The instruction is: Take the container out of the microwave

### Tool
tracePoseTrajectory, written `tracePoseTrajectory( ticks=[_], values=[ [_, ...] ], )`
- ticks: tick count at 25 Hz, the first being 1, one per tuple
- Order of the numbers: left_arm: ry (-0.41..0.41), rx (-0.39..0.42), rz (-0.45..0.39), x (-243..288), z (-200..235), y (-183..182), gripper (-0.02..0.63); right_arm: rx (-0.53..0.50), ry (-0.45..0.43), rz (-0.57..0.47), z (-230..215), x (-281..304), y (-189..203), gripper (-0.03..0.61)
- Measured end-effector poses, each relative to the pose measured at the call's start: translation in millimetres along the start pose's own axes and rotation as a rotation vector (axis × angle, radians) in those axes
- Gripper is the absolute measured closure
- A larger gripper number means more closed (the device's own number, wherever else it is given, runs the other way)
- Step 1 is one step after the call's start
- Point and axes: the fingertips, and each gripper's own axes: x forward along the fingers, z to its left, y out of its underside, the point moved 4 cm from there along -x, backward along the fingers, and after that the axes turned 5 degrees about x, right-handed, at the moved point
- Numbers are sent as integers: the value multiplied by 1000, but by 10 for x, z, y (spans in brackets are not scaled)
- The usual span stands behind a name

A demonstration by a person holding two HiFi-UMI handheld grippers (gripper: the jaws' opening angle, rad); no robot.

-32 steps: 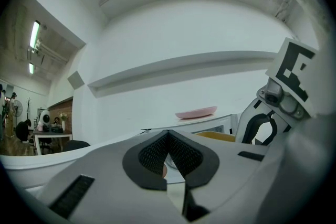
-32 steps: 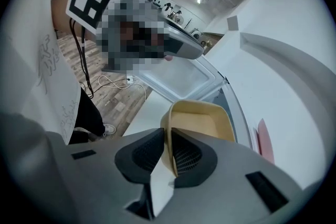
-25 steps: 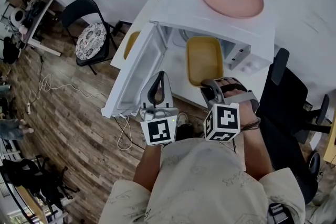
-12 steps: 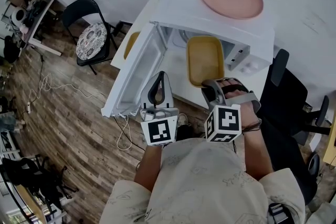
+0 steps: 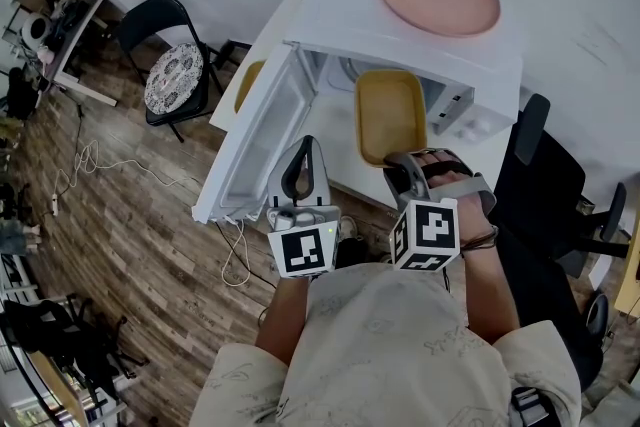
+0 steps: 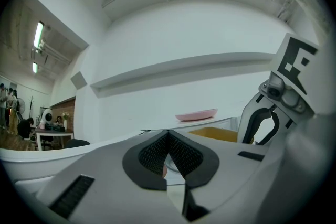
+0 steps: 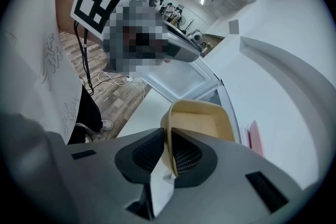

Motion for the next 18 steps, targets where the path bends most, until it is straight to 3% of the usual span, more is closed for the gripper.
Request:
tracePoseTrajectory(
  ticks=[18],
  values=[
    [-6, 4, -5, -13, -57, -39, 607, -18, -8, 1, 7, -34, 55, 526]
  ],
)
